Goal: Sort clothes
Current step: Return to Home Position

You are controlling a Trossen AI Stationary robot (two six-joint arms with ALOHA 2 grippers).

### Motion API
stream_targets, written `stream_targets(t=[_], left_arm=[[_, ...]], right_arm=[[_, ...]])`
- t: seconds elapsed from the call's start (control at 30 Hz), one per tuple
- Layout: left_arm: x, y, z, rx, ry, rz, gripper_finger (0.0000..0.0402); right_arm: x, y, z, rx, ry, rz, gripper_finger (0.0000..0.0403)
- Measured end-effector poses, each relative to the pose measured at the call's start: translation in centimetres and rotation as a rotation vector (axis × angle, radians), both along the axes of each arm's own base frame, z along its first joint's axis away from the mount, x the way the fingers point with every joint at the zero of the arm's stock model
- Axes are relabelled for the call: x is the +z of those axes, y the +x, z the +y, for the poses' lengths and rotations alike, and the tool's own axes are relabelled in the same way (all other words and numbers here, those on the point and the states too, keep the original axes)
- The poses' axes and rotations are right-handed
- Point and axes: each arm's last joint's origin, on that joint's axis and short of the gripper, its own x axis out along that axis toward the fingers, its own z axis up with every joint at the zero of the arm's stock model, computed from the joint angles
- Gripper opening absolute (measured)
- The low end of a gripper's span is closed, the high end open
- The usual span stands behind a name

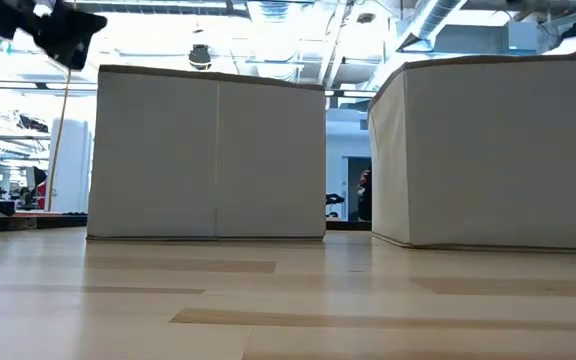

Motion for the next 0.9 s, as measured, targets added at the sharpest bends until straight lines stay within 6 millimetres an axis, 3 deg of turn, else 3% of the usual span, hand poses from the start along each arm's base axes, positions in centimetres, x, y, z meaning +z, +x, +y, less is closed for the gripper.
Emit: stream_targets(t=[0.23, 0.47, 0.6, 0.9], left_arm=[[-3.3, -0.6, 0.3, -0.033, 0.043, -0.027, 0.0265], [-5.6, -1.8, 1.0, -0.089, 0.058, -0.106, 0.0265], [-6.2, -2.3, 1.5, -0.085, 0.069, -0.061, 0.0265], [-5.4, -3.1, 2.1, -0.078, 0.050, -0.122, 0.0265]], right_arm=[[-6.2, 0.7, 2.1, 0.036, -0.054, -0.136, 0.0368], [-11.3, 0.2, 1.6, 0.000, -0.054, -0.194, 0.0367], [-12.4, 0.0, 1.0, -0.044, -0.037, -0.207, 0.0357], [-12.6, 0.2, 0.4, -0.092, -0.008, -0.196, 0.0339]])
